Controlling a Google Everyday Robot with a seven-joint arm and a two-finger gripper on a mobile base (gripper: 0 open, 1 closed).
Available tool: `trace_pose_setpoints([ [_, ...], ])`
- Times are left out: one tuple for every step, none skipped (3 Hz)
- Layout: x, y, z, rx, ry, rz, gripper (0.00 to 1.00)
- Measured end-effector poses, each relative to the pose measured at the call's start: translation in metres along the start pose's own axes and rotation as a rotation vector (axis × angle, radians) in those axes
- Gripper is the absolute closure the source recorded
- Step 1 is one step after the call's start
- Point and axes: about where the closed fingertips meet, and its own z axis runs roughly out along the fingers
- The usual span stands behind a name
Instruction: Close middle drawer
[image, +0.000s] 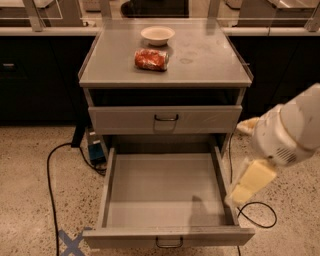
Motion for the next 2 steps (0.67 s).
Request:
trace_pose_setpoints([
  [0.012, 0.033, 0.064, -0.060, -0.056, 0.064, 0.00],
  [0.034, 0.085, 0.147, -0.137, -0.025, 0.096, 0.00],
])
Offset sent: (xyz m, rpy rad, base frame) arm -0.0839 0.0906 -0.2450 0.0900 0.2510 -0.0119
